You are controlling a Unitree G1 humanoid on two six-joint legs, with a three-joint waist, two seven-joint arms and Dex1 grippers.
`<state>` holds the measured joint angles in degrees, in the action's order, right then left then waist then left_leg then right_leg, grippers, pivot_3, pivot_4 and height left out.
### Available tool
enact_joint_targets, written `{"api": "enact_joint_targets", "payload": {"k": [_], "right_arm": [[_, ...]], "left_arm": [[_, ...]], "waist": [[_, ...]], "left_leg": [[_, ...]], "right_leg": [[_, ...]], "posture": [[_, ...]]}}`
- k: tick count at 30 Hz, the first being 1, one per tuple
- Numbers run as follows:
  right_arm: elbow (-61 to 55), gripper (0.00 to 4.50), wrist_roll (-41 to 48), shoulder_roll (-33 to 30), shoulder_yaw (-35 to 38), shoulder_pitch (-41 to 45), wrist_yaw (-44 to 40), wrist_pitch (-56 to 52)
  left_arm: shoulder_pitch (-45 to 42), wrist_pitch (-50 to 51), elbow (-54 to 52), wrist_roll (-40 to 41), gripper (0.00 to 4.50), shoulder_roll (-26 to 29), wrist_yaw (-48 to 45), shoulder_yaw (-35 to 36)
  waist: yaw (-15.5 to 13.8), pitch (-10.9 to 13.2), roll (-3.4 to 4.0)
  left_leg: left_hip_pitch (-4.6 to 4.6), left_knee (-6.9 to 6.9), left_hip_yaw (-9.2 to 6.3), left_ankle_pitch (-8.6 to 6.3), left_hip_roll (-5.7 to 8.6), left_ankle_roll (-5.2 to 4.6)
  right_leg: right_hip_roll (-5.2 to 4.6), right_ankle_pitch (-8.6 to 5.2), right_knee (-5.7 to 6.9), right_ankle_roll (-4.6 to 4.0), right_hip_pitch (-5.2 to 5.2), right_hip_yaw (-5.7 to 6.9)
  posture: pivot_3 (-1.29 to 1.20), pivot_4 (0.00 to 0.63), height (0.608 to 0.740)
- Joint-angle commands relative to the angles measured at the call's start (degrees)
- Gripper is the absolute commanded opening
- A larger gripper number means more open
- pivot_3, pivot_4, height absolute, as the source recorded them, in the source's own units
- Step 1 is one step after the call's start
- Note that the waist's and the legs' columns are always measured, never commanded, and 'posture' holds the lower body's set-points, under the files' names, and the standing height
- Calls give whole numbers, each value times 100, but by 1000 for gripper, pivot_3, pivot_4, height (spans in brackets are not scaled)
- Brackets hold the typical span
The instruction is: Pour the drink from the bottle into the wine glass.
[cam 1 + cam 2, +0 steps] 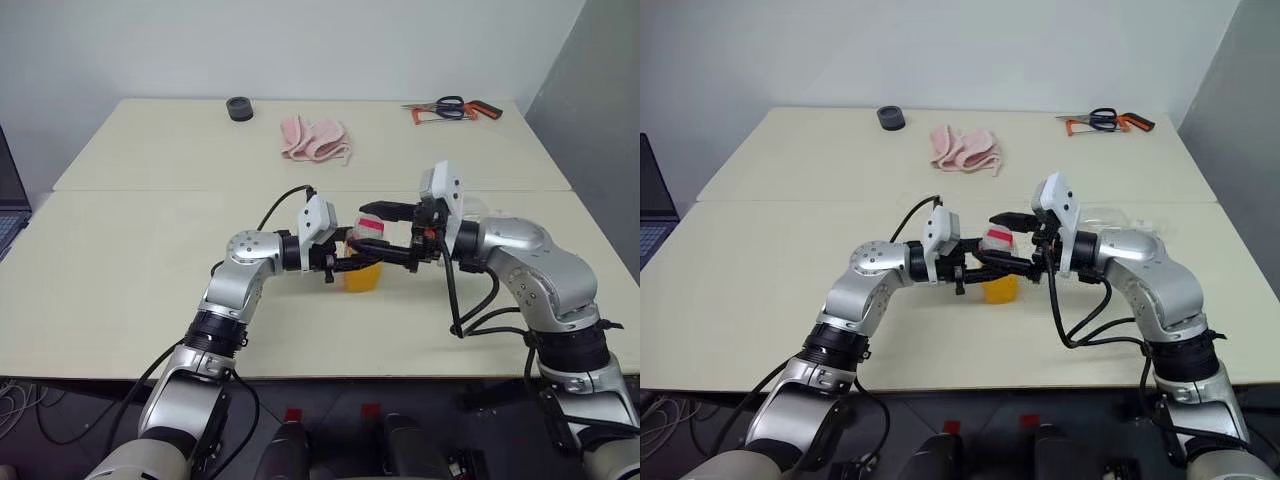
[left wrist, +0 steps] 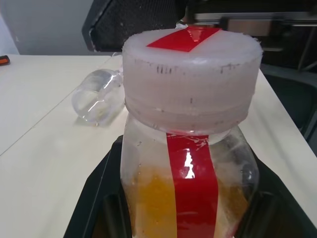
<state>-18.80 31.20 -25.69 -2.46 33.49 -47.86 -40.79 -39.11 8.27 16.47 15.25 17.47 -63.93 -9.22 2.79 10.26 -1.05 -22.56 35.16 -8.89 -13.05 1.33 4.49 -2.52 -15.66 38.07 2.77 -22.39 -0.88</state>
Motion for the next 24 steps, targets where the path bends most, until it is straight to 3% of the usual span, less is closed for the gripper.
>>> {"api": "enact_joint_targets", "payload": {"k": [1, 5, 10, 24], "right_arm": [[-1166, 3934, 342, 223, 617, -408, 1005, -242], [-1487, 3934, -580, 473, 155, -743, 2106, -64], [-1547, 3934, -1166, 900, -444, -827, 2788, 105], [-1161, 3934, -1610, 1322, -714, -754, 3158, 235]], "left_arm": [[-229, -139, 27, 3, 1902, -56, 305, 213], [-317, -151, 131, 8, 1902, -94, 384, 201], [-412, -114, 211, 14, 1902, -102, 307, 167], [-619, -159, 435, -9, 1902, -114, 167, 146]], "waist": [[-23, 0, 0], [-37, 0, 0], [-3, 0, 0], [16, 0, 1]], "left_leg": [[-4, 0, -4, 0, 0, 0], [-1, 4, 1, 0, 4, 0], [1, 2, 3, 1, 0, 1], [0, 1, 2, 0, 0, 1]], "right_leg": [[-1, 0, -1, 0, -2, 3], [-2, 0, 5, 0, -2, 0], [2, 0, 6, 0, -4, -2], [3, 0, 6, 0, -4, -1]], "posture": [[0, 150, 740], [0, 150, 740], [0, 150, 740], [0, 150, 740]]}}
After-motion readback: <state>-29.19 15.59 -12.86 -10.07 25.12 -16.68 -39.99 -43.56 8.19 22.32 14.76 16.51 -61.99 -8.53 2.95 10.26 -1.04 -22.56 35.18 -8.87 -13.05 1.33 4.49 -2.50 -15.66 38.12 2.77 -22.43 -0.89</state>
